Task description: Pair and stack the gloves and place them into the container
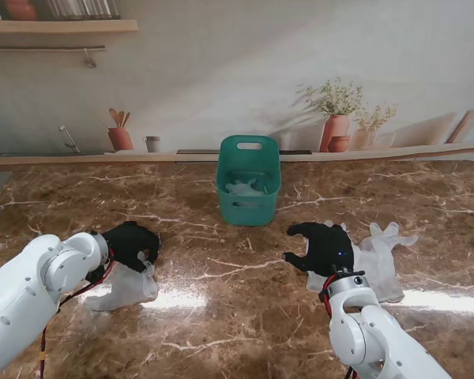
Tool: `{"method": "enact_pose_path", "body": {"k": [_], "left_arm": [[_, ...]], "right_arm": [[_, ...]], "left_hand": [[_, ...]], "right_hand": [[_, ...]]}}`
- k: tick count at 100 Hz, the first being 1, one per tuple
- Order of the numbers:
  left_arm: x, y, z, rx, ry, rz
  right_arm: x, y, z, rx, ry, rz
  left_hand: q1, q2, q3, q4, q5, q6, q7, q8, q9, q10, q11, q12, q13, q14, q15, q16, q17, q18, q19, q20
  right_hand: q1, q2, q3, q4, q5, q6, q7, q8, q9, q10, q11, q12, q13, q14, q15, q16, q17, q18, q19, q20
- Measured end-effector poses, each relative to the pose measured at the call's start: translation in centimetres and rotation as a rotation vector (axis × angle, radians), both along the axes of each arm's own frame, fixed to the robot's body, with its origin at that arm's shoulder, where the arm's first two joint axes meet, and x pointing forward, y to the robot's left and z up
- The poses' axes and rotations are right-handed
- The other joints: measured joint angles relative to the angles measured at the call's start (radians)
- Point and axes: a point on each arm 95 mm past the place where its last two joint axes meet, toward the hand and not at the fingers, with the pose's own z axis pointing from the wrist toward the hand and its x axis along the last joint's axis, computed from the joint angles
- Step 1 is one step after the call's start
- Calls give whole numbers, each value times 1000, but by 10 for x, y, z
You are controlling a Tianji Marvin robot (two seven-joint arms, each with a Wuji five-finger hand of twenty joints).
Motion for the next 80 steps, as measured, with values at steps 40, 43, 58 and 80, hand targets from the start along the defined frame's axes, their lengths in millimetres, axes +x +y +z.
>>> {"method": "enact_pose_path", "body": {"k": [40,43,58,80], "left_arm": [[-13,2,8,-169,-16,92],[-15,0,9,-175,-21,91],[-22,-6,22,-210,-30,87],[-31,-14,38,-315,-15,106]], "right_arm": [[-1,3,3,-11,-10,12],[-1,3,3,-10,-11,15],[-3,8,5,-6,-13,31],[-5,19,7,3,-18,68]], "left_hand": [[28,126,-77,-5,146,85,-18,-62,166,25,24,-17,29,-9,25,0,0,-1,18,3],[28,139,-91,-4,146,86,-27,-37,166,25,24,-17,29,-9,25,-2,0,-1,18,3],[106,233,-262,2,114,114,-82,152,187,25,25,-6,30,-9,25,-13,0,-1,18,3],[284,358,-631,43,68,129,-92,291,309,80,15,-3,180,0,38,-1,0,3,36,49]], "right_hand": [[0,0,10,0,0,-2,0,1,1,0,0,9,0,0,1,0,2,0,0,0],[0,0,11,0,0,-2,0,1,1,0,0,9,0,0,1,0,2,0,0,0],[0,0,11,0,1,-2,0,1,1,0,0,9,0,0,1,0,3,0,0,0],[0,1,11,0,2,-2,1,1,41,0,13,22,2,0,16,0,17,0,16,10]]}}
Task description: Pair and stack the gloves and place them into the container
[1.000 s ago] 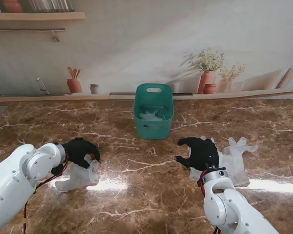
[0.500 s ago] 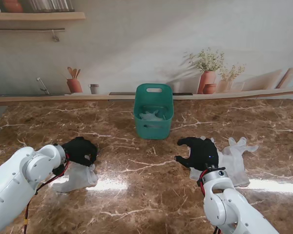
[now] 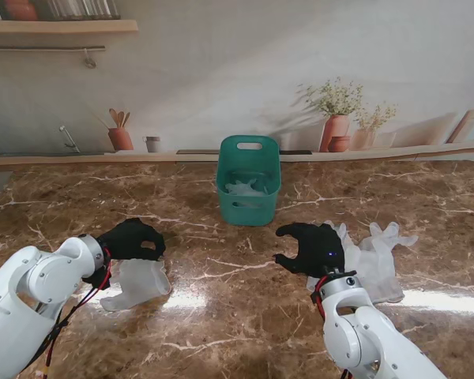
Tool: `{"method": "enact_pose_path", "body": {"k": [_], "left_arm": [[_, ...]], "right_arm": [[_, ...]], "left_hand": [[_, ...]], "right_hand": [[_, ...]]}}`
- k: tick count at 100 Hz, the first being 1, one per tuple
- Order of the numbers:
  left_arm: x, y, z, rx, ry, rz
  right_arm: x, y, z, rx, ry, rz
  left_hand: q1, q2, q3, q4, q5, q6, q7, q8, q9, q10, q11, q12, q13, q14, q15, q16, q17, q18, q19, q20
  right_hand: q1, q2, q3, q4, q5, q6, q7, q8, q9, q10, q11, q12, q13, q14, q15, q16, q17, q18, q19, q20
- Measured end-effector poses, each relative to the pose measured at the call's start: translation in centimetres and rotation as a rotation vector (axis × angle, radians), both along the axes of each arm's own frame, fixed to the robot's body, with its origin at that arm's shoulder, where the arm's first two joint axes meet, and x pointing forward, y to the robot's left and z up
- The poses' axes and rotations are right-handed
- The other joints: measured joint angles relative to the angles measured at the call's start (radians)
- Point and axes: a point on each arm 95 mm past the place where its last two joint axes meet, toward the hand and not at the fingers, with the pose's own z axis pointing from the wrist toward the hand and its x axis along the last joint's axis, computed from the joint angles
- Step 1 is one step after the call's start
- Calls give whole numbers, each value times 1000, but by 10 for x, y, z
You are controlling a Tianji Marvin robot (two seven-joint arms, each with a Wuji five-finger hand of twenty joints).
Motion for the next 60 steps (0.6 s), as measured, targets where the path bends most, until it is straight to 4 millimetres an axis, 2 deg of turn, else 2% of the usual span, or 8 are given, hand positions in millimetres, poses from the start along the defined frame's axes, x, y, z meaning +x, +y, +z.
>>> {"method": "enact_pose_path", "body": {"k": [3,9,14,28,37,45,54,60], "left_arm": [[-1,-1,1,-5,-4,2],[-3,-2,2,-24,-8,12],[-5,-4,3,-66,4,33],[-10,-12,7,-109,14,32],[-11,-17,6,-116,18,24],[-11,-23,5,-201,35,47],[-12,-31,5,-267,13,69],[-12,-36,4,-297,3,83]], "right_arm": [[-1,2,0,2,1,7],[-1,6,0,8,5,20],[-2,11,-2,18,19,36],[-5,31,-10,82,99,106],[-7,44,-17,98,126,147],[-8,54,-23,118,152,170],[-9,66,-30,177,220,194],[-10,72,-33,211,265,204]], "left_hand": [[8,9,-18,0,0,0,0,1,30,5,-1,-2,41,18,11,9,1,4,27,10],[8,10,-26,0,-7,1,3,1,178,25,3,-3,149,59,63,40,2,15,98,28],[9,21,-26,0,-21,8,14,1,256,31,15,-3,207,80,90,69,3,28,161,28],[9,21,-26,0,-56,13,52,-1,418,2,112,29,362,96,212,151,25,54,399,17],[10,21,-26,0,-56,36,73,-25,459,-25,187,76,412,102,267,201,43,77,510,5],[33,21,-28,0,-75,45,89,-44,461,-41,225,111,417,105,287,227,55,78,571,3],[39,21,-26,0,-81,47,99,-50,469,-43,236,116,418,105,287,234,64,78,608,3],[39,21,-26,0,-92,48,101,-59,469,-43,236,116,418,105,287,234,65,78,637,3]], "right_hand": [[0,1,0,0,2,0,1,0,13,0,9,7,17,0,5,0,10,0,12,1],[0,8,0,0,11,0,6,16,50,0,31,26,47,0,47,21,29,0,39,16],[0,8,0,0,11,3,12,16,74,0,42,45,52,0,53,29,41,0,50,25],[0,8,0,0,11,27,12,16,75,0,49,59,72,0,75,37,47,0,62,26],[-2,8,0,0,5,53,3,16,70,-1,49,60,71,0,75,37,43,0,63,26],[-6,7,-5,0,-35,76,-24,14,43,-1,41,61,51,-1,67,37,21,0,63,26],[-31,-38,19,0,-83,119,-38,12,-6,-1,30,92,28,-9,59,57,-1,-1,63,52],[-57,-77,64,-1,-130,162,-27,37,-52,2,72,145,2,-10,84,93,-15,-8,62,77]]}}
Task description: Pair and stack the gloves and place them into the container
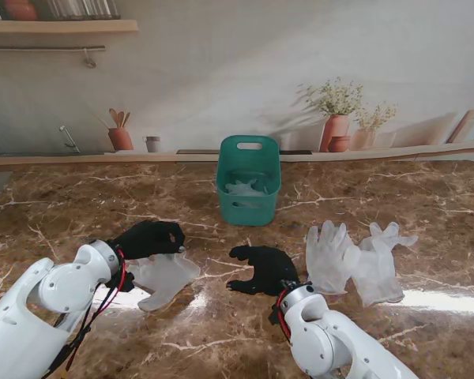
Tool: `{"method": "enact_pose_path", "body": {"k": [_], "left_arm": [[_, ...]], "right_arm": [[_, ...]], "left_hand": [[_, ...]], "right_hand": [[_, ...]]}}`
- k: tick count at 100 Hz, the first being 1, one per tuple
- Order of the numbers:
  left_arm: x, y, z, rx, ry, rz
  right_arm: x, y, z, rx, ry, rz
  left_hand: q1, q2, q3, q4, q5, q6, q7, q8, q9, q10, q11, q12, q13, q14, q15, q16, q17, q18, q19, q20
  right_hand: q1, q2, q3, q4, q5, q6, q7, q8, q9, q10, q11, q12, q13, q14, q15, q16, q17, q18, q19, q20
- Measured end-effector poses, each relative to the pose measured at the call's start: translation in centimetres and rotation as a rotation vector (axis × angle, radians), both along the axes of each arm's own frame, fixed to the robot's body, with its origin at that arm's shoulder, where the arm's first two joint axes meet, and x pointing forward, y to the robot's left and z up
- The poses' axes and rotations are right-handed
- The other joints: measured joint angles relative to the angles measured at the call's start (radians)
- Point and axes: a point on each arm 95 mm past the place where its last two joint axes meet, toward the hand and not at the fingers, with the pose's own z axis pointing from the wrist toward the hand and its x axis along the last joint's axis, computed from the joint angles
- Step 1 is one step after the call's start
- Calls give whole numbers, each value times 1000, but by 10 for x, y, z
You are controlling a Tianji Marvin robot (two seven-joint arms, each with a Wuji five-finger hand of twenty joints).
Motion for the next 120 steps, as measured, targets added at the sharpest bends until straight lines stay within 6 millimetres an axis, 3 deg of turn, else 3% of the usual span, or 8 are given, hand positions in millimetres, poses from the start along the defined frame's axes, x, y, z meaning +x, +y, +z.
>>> {"method": "enact_pose_path", "body": {"k": [36,55,70,83,84,89,98,120], "left_arm": [[-19,-28,-7,-243,61,31],[-24,-41,-6,-304,68,17],[-27,-47,-5,-359,81,17],[-27,-49,-5,-360,71,16],[-27,-49,-5,-360,70,16],[-27,-49,-5,-362,69,20],[-29,-48,-6,-364,68,26],[-31,-46,-7,-380,40,67]], "right_arm": [[2,19,-20,24,100,-22],[4,25,-23,31,97,-19],[6,28,-26,75,-27,-63],[7,31,-27,170,-72,-72],[7,31,-27,175,-71,-73],[7,29,-24,202,-63,-84],[5,24,-15,258,-73,-102],[-2,11,9,286,-141,-84]], "left_hand": [[10,0,0,0,-4,1,10,-11,0,0,0,-9,0,0,0,12,3,3,62,26],[10,0,0,0,-4,1,10,-11,0,0,-10,-19,0,0,0,12,3,3,62,28],[10,0,0,0,-4,1,11,-11,0,0,-10,-20,0,0,0,12,3,3,62,36],[10,0,0,0,-4,1,11,-11,0,0,-10,-24,0,0,0,12,3,3,62,36],[10,0,0,0,-4,1,11,-11,0,0,-11,-25,0,0,0,13,3,3,62,36],[10,0,0,0,-4,1,11,-11,0,0,-19,-31,0,0,0,13,3,3,62,36],[10,0,0,0,-4,1,11,-21,0,0,-22,-35,0,0,0,13,3,3,62,36],[10,0,0,11,-19,-2,11,-62,-10,5,-57,-65,-1,0,0,9,-3,4,60,36]], "right_hand": [[-62,-59,88,-17,-418,166,-224,49,-492,35,87,113,-365,-21,101,74,-164,-30,-77,100],[-62,-105,125,-17,-437,168,-211,109,-512,35,151,125,-385,-24,152,97,-169,-31,-79,138],[-46,-169,163,-38,-164,35,-5,187,-247,6,220,161,-243,-27,206,101,-77,-28,-13,176],[58,-94,134,-38,54,-131,133,249,-39,-47,262,200,-127,-36,254,125,-25,-24,64,192],[129,-45,82,-90,151,-222,276,191,65,-64,270,224,-84,-39,273,148,-2,-18,105,203],[187,-2,50,-128,223,-289,464,71,147,-68,271,249,-44,-39,293,161,15,-16,154,219],[196,54,47,-128,300,-312,567,-22,213,-74,272,298,-23,-39,331,183,34,-15,217,240],[195,157,69,-130,301,-283,602,9,274,-75,271,360,22,-39,392,208,60,-15,281,250]]}}
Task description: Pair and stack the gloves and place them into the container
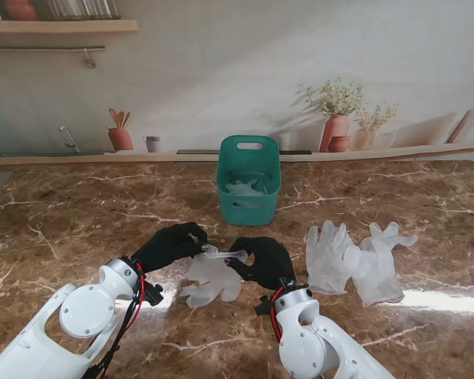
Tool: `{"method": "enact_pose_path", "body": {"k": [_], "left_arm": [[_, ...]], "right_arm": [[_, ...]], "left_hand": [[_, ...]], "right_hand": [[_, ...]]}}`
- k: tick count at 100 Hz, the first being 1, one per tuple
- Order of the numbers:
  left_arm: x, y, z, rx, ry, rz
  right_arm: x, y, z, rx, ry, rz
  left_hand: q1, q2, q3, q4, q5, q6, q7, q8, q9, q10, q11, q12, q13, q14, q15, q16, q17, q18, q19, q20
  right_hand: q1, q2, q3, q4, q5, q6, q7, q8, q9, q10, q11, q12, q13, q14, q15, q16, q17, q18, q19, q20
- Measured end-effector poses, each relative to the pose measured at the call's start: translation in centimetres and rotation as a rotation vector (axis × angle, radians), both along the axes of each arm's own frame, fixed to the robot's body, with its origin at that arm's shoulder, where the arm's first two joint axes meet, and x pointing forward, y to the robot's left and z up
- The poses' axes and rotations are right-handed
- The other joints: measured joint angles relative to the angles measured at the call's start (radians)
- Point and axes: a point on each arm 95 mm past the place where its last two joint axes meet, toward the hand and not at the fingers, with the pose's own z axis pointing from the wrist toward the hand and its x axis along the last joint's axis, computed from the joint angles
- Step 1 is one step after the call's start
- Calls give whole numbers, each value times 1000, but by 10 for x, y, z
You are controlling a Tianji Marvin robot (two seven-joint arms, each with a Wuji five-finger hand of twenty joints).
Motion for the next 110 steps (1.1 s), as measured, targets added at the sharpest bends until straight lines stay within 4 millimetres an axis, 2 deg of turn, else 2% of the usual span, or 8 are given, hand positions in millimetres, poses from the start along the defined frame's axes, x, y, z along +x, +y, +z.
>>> {"method": "enact_pose_path", "body": {"k": [9,18,29,49,68,81,96,110], "left_arm": [[-2,1,-1,-52,16,7],[-6,1,0,-138,54,-29],[-12,-1,2,-146,32,-124],[-17,-1,4,-20,-61,-194],[-19,-3,9,20,-86,-221],[-22,-8,10,-10,-120,-200],[-29,-12,14,-45,-161,-191],[-42,-17,20,-81,-210,-232]], "right_arm": [[-3,-8,10,-41,-50,14],[-6,-13,18,-44,-65,25],[-9,-19,29,-43,-80,30],[-16,-24,39,-50,-98,56],[-22,-26,46,-59,-117,86],[-26,-26,49,-66,-132,114],[-33,-31,57,-95,-135,160],[-45,-37,67,-121,-134,192]], "left_hand": [[-105,-19,15,31,-34,-9,-58,-54,-87,22,-69,-28,-54,0,-70,-51,-31,13,-65,-24],[-453,-129,423,27,-45,43,-316,-231,-190,27,-115,-40,-114,0,-140,-99,-51,23,-200,-59],[-525,-284,497,26,-43,66,-538,-488,-262,14,-137,-43,-172,-12,-198,-134,-62,27,-332,-60],[-533,-457,722,1,-45,66,-740,-633,-354,-18,-137,-18,-248,-30,-273,-161,-73,28,-488,-43],[-501,-457,775,1,-6,37,-524,-498,-359,-41,-22,196,-268,-35,-254,-76,-75,25,-549,-26],[-356,-438,592,-49,109,-126,-131,-200,-355,-42,10,368,-266,-35,-226,-17,-75,24,-549,-23],[-316,-423,549,-49,160,-152,-13,-158,-270,-34,-123,87,-220,-35,-225,-55,-67,24,-448,13],[-316,-423,550,-49,220,-153,-12,-192,-79,-17,-156,88,-71,-36,-162,-55,-35,40,-251,22]], "right_hand": [[-4,0,15,0,9,11,0,62,26,1,27,38,28,0,38,15,16,0,24,0],[-5,0,21,0,10,21,0,96,38,5,42,54,28,0,57,27,32,0,37,0],[-7,0,30,0,10,23,0,108,38,9,44,62,28,0,64,37,32,0,39,0],[-8,-1,35,0,21,31,0,112,48,12,45,63,48,0,71,39,45,1,50,0],[-8,-10,40,0,21,33,0,114,53,12,45,63,48,0,71,39,45,1,50,0],[-9,-13,44,0,21,33,0,114,54,12,45,63,48,0,71,39,45,1,50,0],[-9,-22,45,0,22,33,0,114,64,13,45,63,49,0,71,39,44,11,50,-1],[-10,-22,45,0,32,34,0,112,80,15,44,63,90,3,74,39,68,14,65,-1]]}}
